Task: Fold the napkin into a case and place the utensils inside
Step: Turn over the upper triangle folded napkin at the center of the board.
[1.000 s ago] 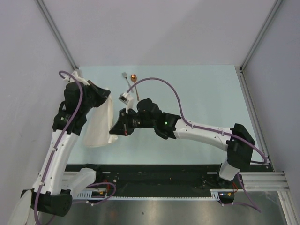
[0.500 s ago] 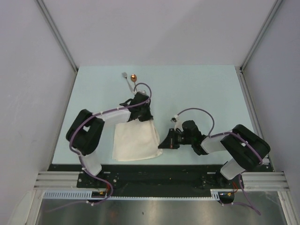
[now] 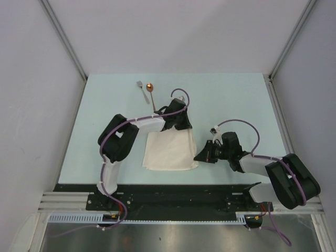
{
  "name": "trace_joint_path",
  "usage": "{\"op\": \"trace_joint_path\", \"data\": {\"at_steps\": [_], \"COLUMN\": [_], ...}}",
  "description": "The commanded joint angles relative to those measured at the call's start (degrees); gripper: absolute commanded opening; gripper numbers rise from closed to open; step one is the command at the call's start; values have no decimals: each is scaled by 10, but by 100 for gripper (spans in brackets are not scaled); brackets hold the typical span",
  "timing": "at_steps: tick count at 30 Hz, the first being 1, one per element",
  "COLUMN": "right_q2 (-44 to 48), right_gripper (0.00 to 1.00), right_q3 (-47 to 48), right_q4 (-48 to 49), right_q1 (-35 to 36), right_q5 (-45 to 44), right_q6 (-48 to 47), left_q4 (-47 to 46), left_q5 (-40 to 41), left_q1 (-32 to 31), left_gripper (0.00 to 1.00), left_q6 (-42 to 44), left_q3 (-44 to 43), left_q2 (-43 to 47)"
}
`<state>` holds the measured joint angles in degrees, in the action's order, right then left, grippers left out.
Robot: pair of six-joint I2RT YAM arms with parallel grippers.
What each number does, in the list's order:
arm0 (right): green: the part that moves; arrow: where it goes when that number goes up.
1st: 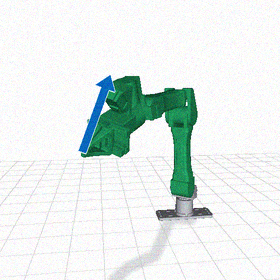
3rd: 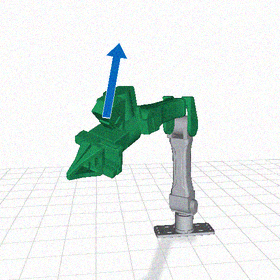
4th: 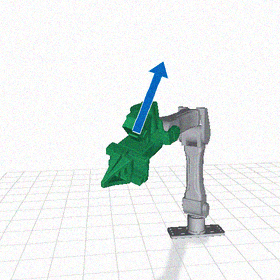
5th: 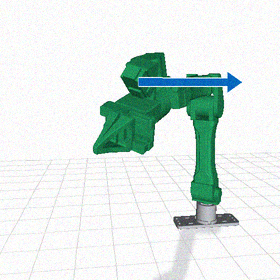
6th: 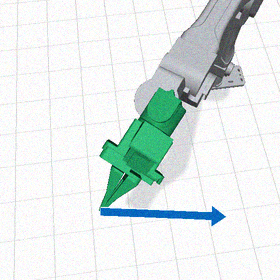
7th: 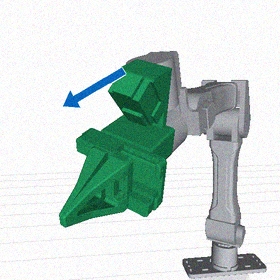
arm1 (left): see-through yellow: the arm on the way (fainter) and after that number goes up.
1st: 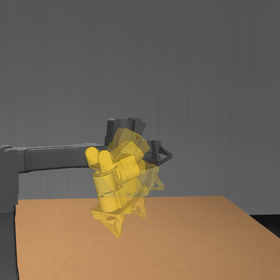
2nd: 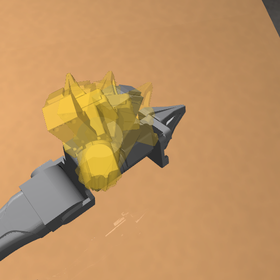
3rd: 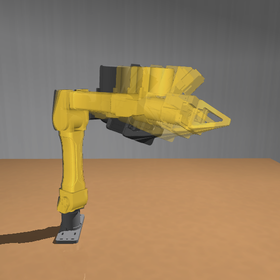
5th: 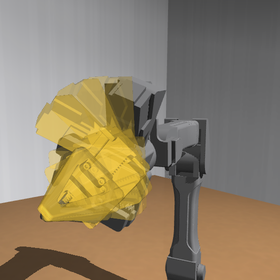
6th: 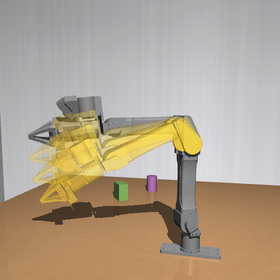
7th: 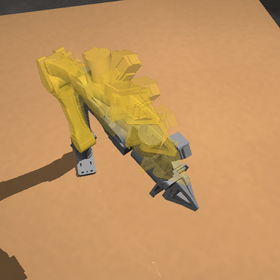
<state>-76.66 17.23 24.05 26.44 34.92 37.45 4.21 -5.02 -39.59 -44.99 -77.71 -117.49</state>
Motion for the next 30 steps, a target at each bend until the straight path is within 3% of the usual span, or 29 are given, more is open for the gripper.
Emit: {"op": "trace_joint_path", "data": {"at_steps": [1, 2, 3, 5, 6, 8, 12, 14, 17, 19, 23, 30], "right_q2": [42, 53, 69, 129, 148, 183, 155, 95, 36, -21, -116, -240], "right_gripper": [18, 27, 33, 47, 58, 68, 72, 71, 59, 57, 48, 43], "right_q3": [7, 16, 26, 48, 56, 81, 118, 146, 211, 255, 331, 431], "right_q4": [-207, -238, -278, -349, -370, -418, -401, -386, -364, -342, -333, -324], "right_q1": [-16, -20, -25, -30, -37, -56, -107, -125, -132, -132, -132, -124], "right_q5": [24, 8, -21, -54, -84, -106, -90, -80, -66, -49, -38, -22], "right_q6": [-48, -46, -38, -25, -20, -24, -40, -49, -62, -70, -91, -121], "left_q4": [-72, -50, -44, 13, 27, 49, 49, 33, 28, 18, 33, 47], "left_q5": [55, 57, 58, 55, 55, 56, 55, 37, 41, 48, 89, 119], "left_q1": [9, 1, -2, -9, -12, -16, -29, -50, -85, -104, -174, -231], "left_gripper": [24, 46, 55, 84, 86, 87, 81, 70, 54, 54, 69, 69], "left_q6": [19, 28, 47, 68, 83, 91, 80, 75, 61, 49, 36, 38], "left_q3": [-94, -103, -111, -135, -137, -118, 1, 47, 124, 171, 191, 194], "left_q2": [-15, -12, 1, 18, 42, 71, 171, 215, 264, 284, 279, 229]}}
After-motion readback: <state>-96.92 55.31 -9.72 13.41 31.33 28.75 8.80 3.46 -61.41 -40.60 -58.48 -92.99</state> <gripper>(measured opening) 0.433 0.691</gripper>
